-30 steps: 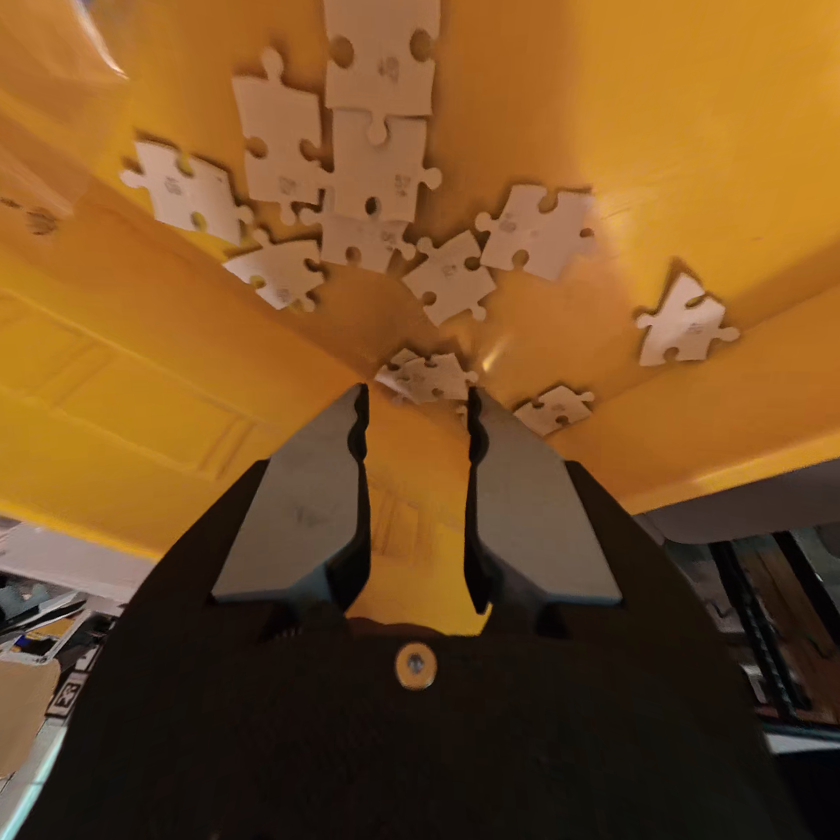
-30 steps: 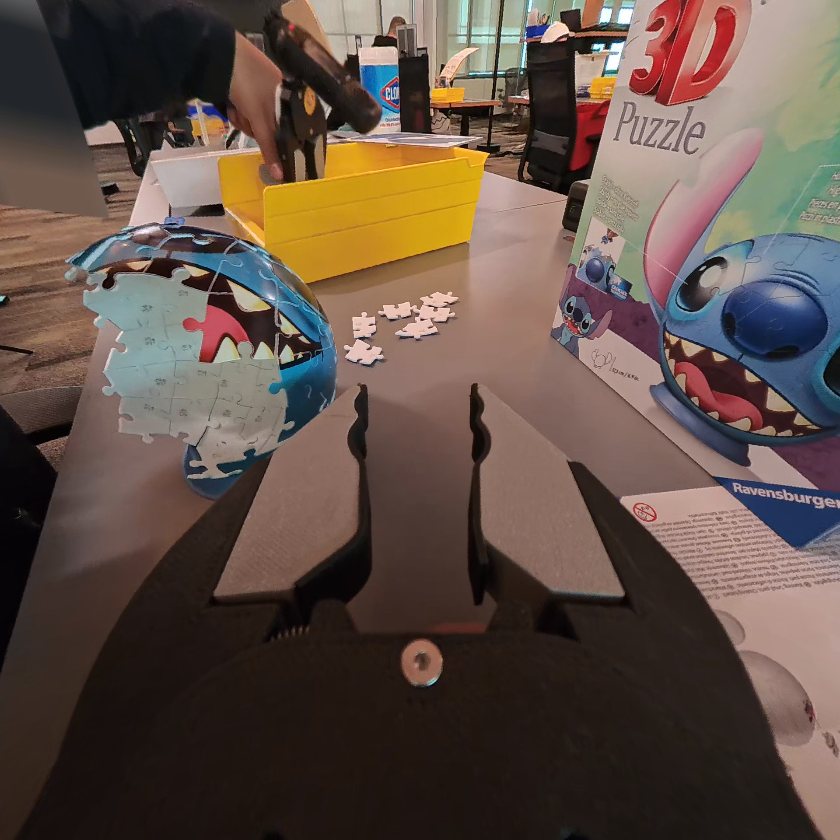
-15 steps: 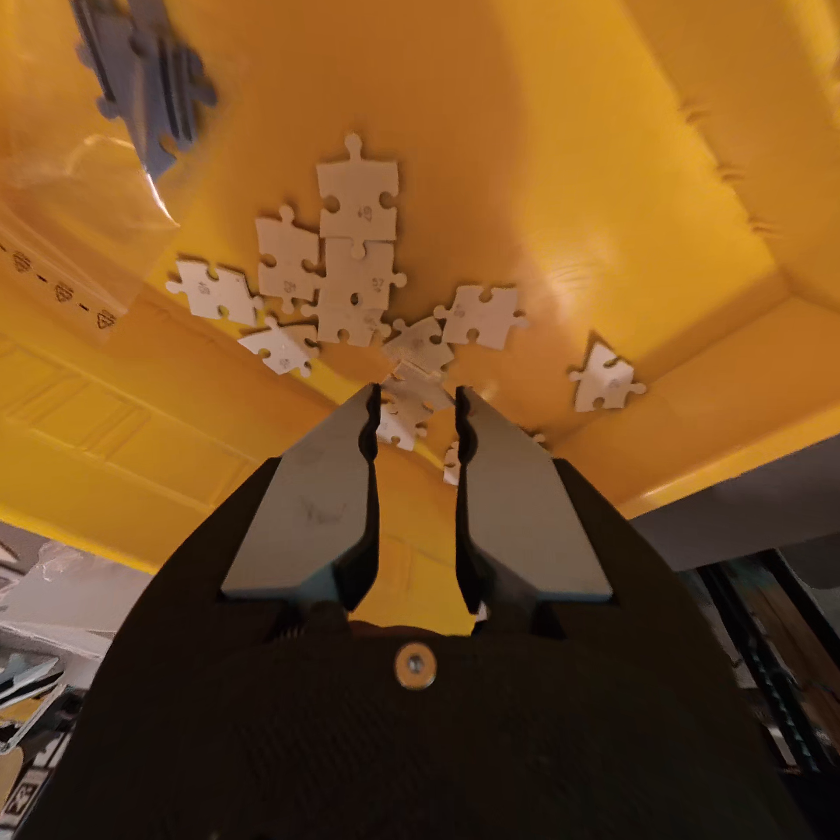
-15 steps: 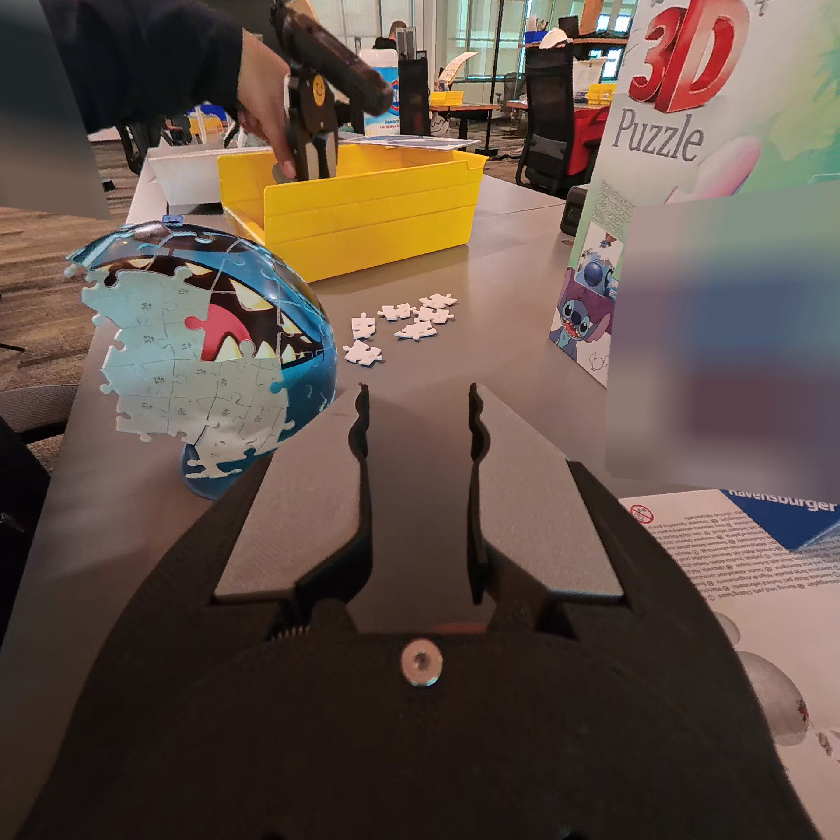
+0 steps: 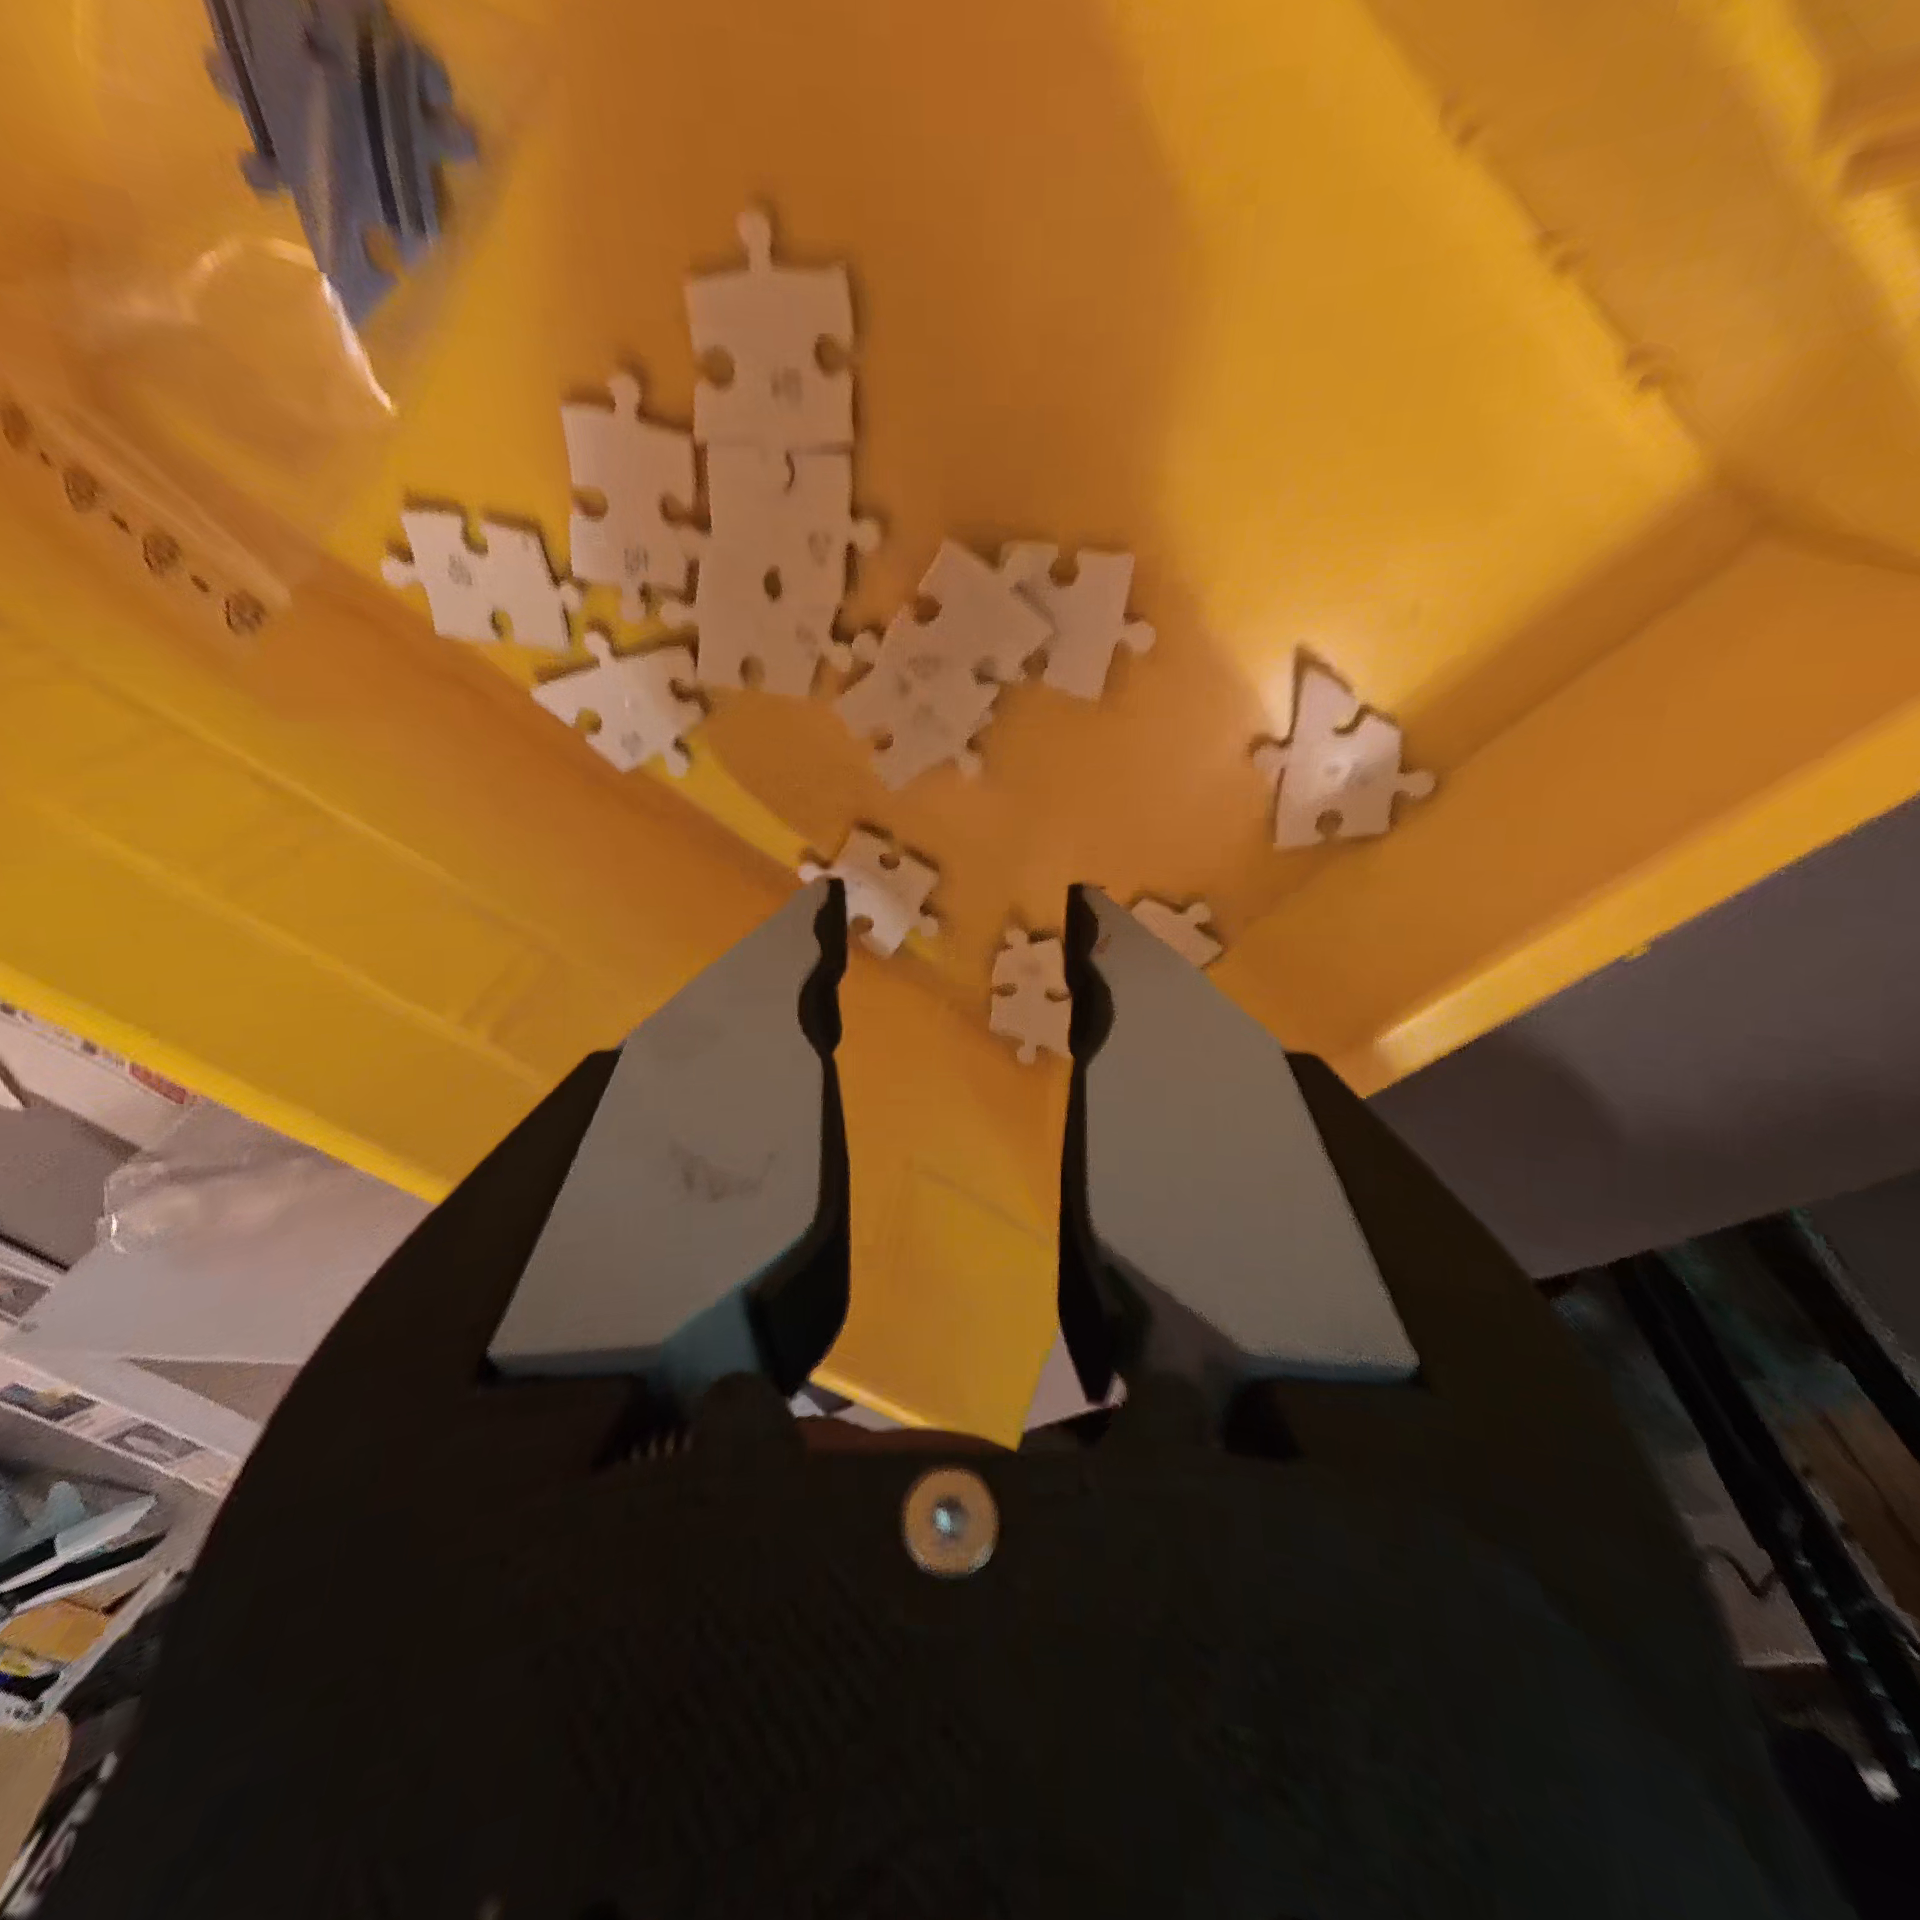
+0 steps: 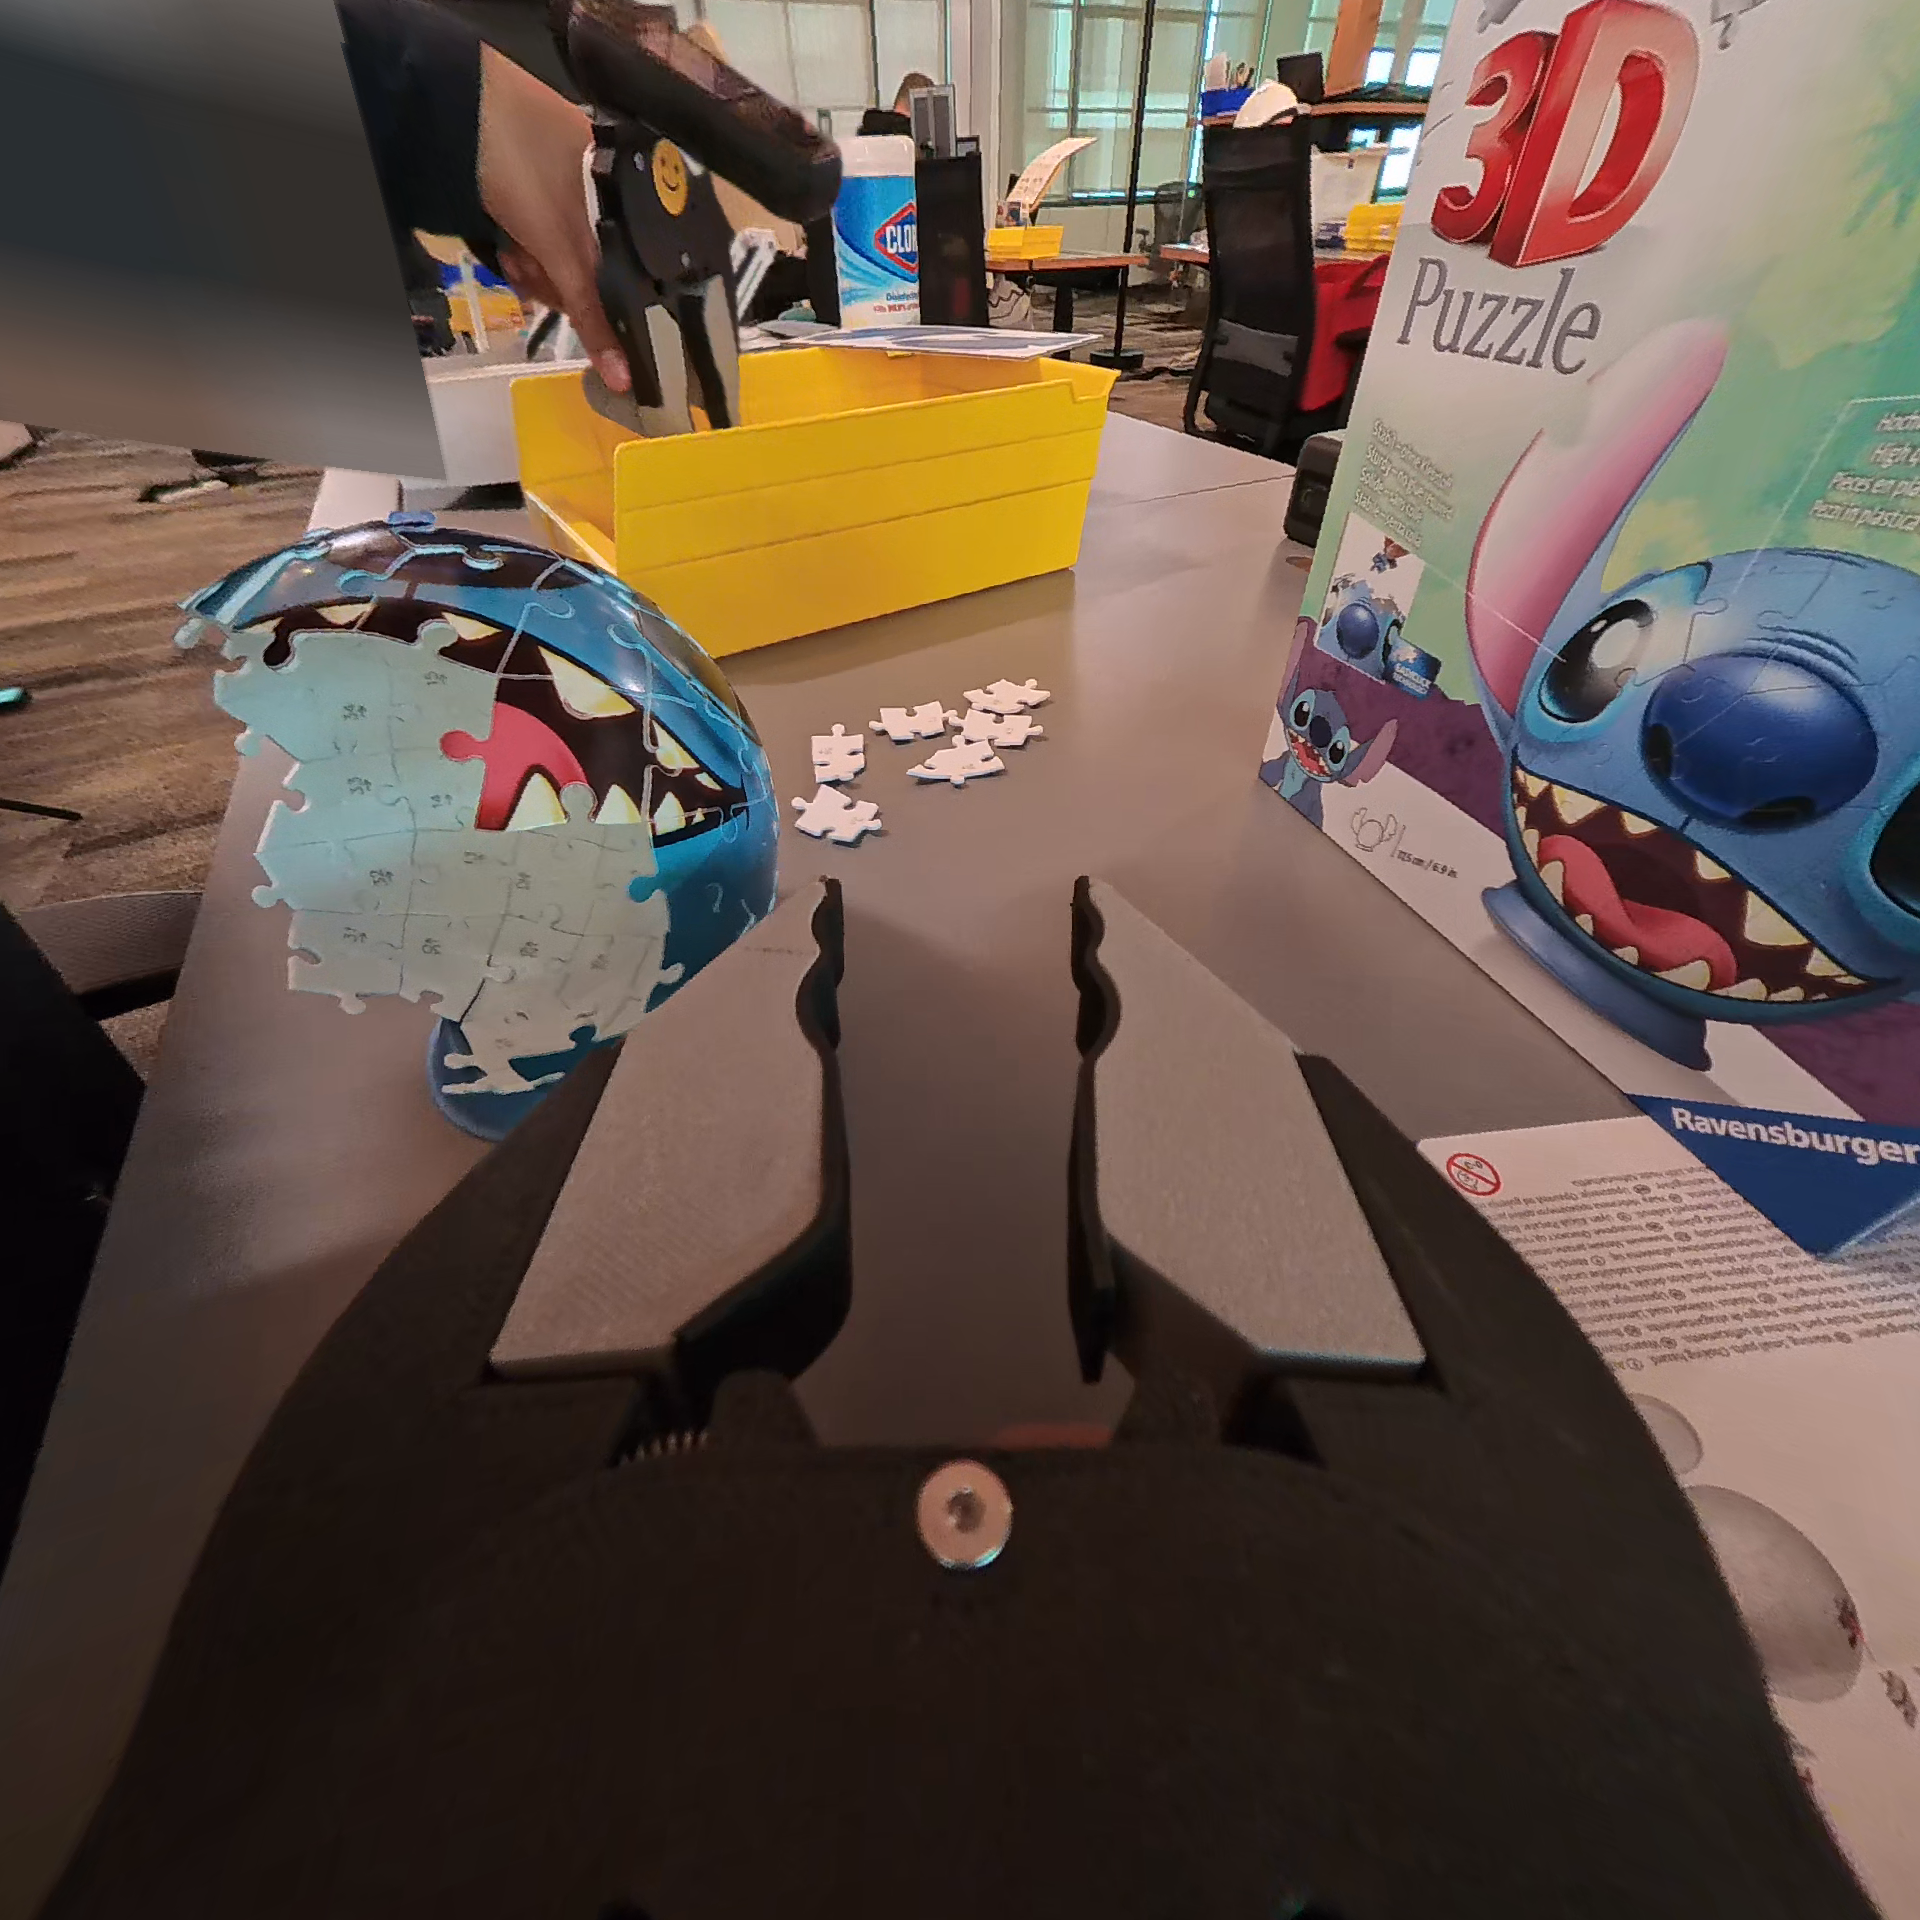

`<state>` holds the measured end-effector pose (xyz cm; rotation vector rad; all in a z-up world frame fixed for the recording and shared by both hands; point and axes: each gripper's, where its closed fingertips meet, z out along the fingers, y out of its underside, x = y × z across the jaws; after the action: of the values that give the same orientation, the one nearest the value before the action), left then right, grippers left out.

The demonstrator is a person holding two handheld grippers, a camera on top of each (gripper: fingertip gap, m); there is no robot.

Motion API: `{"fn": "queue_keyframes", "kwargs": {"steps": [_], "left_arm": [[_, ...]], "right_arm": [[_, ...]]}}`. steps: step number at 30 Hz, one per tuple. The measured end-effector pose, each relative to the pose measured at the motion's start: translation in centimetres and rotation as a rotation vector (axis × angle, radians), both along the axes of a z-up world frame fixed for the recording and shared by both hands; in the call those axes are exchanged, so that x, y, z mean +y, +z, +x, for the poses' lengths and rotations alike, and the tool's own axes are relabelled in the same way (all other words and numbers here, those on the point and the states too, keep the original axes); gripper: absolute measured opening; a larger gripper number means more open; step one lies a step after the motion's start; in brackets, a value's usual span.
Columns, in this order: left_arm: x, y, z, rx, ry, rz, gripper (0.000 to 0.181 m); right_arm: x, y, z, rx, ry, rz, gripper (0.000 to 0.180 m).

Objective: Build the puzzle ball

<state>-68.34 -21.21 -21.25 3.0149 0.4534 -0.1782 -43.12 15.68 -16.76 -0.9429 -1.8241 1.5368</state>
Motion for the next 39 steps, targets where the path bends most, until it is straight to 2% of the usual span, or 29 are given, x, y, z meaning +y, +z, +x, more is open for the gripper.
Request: {"fn": "queue_keyframes", "kwargs": {"steps": [6, 10, 18, 21, 23, 26, 27, 29, 36, 39], "left_arm": [[-2.8, -0.9, 2.1, -0.077, -0.032, -0.100, 0.040], [-4.3, -1.9, 2.9, -0.101, -0.070, -0.164, 0.040], [-3.8, -3.3, 3.6, -0.135, -0.152, -0.147, 0.039], [-3.3, -3.9, 4.2, -0.193, -0.170, -0.145, 0.029], [-2.7, -4.0, 3.3, -0.145, -0.197, -0.121, 0.047], [-2.0, -4.0, 2.6, -0.123, -0.175, -0.087, 0.054], [-1.3, -3.9, 2.0, -0.089, -0.163, -0.046, 0.052], [0.0, -3.2, -0.4, 0.052, -0.131, 0.033, 0.026], [-1.5, -1.9, 0.2, 0.040, -0.130, 0.006, 0.035], [-2.1, -1.5, -1.1, 0.113, -0.118, -0.023, 0.036]], "right_arm": [[0.0, 0.6, 0.1, 0.031, 0.024, -0.028, 0.040], [0.8, 1.5, 0.2, 0.094, -0.020, -0.034, 0.041], [1.7, 1.3, -0.6, 0.070, -0.065, -0.060, 0.045], [1.9, 1.3, -0.9, 0.073, -0.081, -0.055, 0.044], [2.0, 1.3, -0.9, 0.078, -0.091, -0.048, 0.044], [2.2, 1.3, -1.0, 0.079, -0.099, -0.043, 0.043], [2.2, 1.3, -1.0, 0.080, -0.101, -0.042, 0.043], [2.2, 1.3, -1.0, 0.079, -0.102, -0.039, 0.043], [2.4, 1.2, -1.1, 0.076, -0.115, -0.042, 0.044], [2.4, 1.2, -1.1, 0.072, -0.115, -0.046, 0.044]]}}
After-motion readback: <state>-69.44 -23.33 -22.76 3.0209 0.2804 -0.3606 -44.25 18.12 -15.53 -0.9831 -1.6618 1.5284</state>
